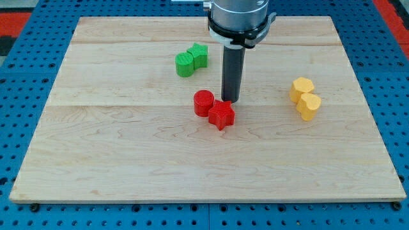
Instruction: Move the red circle along with the red star to the bottom right corner
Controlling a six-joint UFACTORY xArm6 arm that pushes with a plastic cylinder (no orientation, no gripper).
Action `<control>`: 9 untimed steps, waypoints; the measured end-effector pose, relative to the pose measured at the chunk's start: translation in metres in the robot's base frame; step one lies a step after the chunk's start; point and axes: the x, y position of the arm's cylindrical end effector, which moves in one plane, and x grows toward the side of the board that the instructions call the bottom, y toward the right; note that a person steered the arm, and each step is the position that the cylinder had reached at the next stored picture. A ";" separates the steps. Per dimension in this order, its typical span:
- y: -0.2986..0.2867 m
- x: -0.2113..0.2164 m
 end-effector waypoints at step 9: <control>0.047 0.060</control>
